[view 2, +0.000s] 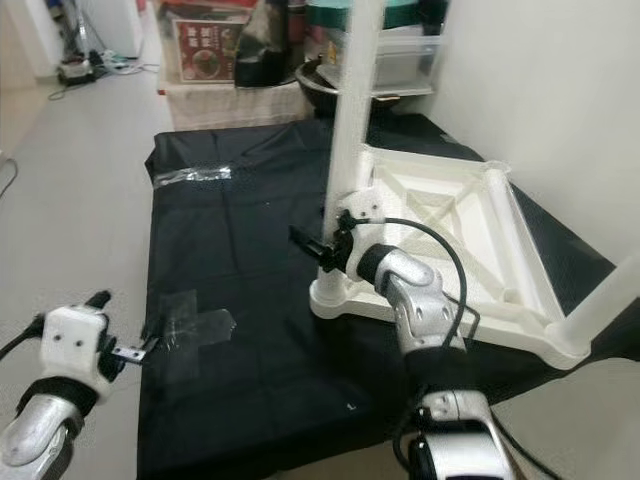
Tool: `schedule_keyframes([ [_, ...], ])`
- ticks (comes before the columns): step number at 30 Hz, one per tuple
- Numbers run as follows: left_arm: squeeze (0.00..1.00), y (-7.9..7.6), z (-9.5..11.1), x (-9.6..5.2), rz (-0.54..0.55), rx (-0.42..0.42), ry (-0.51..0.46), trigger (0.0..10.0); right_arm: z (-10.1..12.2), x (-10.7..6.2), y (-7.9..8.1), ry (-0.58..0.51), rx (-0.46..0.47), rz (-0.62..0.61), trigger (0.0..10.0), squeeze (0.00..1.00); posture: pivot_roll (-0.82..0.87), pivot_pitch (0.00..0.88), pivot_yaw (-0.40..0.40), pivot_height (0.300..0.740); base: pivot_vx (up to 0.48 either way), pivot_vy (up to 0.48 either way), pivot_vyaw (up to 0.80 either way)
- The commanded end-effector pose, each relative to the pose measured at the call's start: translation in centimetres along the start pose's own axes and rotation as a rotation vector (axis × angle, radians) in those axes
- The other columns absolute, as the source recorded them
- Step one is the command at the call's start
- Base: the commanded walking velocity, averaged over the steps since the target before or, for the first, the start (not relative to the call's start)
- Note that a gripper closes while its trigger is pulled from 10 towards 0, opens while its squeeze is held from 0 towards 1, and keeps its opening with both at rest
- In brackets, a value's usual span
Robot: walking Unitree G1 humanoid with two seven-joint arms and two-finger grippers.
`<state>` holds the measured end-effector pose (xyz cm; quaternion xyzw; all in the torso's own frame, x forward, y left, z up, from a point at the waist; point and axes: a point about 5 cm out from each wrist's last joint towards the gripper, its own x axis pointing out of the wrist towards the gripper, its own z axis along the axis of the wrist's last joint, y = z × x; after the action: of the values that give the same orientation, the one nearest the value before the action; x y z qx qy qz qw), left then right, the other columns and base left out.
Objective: Building children table
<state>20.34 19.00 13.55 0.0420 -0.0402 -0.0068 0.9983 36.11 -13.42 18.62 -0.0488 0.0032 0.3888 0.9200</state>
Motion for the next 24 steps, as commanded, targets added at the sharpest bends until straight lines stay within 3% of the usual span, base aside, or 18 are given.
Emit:
schedule_keyframes([
  [1, 0.0, 0.2, 0.2, -1.2, 0.069, -0.051, 0.019, 10.0, -0.9, 1.6, 1.9, 0.035, -0.007, 0.114, 10.0, 0.0, 0.1, 0.0, -0.074, 0.74, 0.0, 0.0, 0.0],
  [2, 0.0, 0.2, 0.2, -1.2, 0.069, -0.051, 0.019, 10.0, -0.9, 1.6, 1.9, 0.035, -0.007, 0.114, 10.0, 0.0, 0.1, 0.0, -0.074, 0.74, 0.0, 0.0, 0.0],
  [5, 0.0, -0.9, 0.5, -4.0, 0.139, -0.119, 0.059, 10.0, -1.1, 2.5, 3.0, 0.032, -0.002, 0.147, 10.0, 0.0, 0.14, 0.0, -0.087, 0.74, 0.0, 0.0, 0.0],
  [8, 0.0, -1.2, 0.7, -5.0, 0.161, -0.147, 0.074, 10.0, -1.2, 2.6, 3.3, 0.025, 0.004, 0.167, 10.0, 0.0, 0.15, 0.0, -0.084, 0.74, 0.0, 0.0, 0.0],
  [11, 0.0, -2.0, -0.2, -8.0, 0.224, -0.193, 0.186, 10.0, -2.3, 2.1, 3.8, 0.015, 0.056, 0.173, 10.0, 0.0, 0.16, 0.0, -0.079, 0.74, 0.0, 0.0, 0.0],
  [14, 0.0, -2.3, -0.4, -7.7, 0.223, -0.242, 0.197, 10.0, -3.0, 2.0, 4.1, 0.021, 0.059, 0.178, 10.0, 0.0, 0.16, 0.0, -0.076, 0.74, 0.0, 0.0, 0.0],
  [24, 0.0, -2.6, -0.1, -7.7, 0.178, -0.25, 0.226, 10.0, -3.8, 1.7, 4.3, 0.017, 0.095, 0.154, 10.0, 0.0, 0.14, 0.0, -0.066, 0.74, 0.0, 0.0, 0.0],
])
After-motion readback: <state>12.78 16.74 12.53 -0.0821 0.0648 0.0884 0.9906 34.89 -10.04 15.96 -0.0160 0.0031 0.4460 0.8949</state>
